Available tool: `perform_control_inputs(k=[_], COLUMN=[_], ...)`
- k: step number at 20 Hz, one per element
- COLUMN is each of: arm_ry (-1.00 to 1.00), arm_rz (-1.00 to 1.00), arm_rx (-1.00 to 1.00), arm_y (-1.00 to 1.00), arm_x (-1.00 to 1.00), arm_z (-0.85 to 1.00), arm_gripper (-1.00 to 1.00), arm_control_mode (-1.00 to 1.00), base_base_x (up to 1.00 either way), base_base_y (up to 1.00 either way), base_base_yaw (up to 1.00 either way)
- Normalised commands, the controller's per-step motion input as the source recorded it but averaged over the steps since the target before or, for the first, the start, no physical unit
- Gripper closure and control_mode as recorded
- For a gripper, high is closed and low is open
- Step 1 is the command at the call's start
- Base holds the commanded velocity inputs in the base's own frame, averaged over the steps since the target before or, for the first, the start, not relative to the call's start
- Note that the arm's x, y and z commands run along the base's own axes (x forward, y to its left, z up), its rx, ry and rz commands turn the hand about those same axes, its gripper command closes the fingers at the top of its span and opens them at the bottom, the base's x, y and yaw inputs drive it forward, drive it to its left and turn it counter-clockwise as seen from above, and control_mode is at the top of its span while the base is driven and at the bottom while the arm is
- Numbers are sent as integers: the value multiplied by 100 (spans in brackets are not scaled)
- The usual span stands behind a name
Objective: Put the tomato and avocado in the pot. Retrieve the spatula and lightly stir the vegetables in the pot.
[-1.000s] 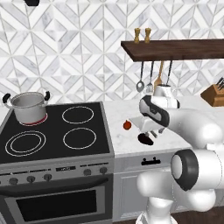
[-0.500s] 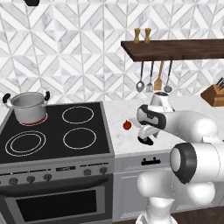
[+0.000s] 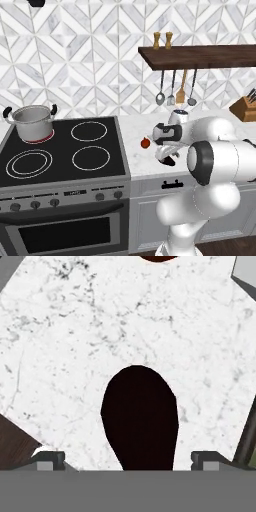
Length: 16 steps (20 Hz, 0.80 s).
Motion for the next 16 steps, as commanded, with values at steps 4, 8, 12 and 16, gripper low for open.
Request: perform_control_inputs(k=[4,8,12,16], arm_ry=[0,0,0,-1], arm_rz=[1,0,0,0], arm_rx=[0,0,0,0], arm_y=[0,0,0,4], arm_x=[23,8,0,-2], arm_z=[-33,-32,-20,0], arm_gripper=[-100,-100,100,100], arm_control_mode=[-100,-100,-100,-100], base_base_x=[0,0,0,0], base_base_y=[0,0,0,0], base_base_yaw=[0,0,0,0])
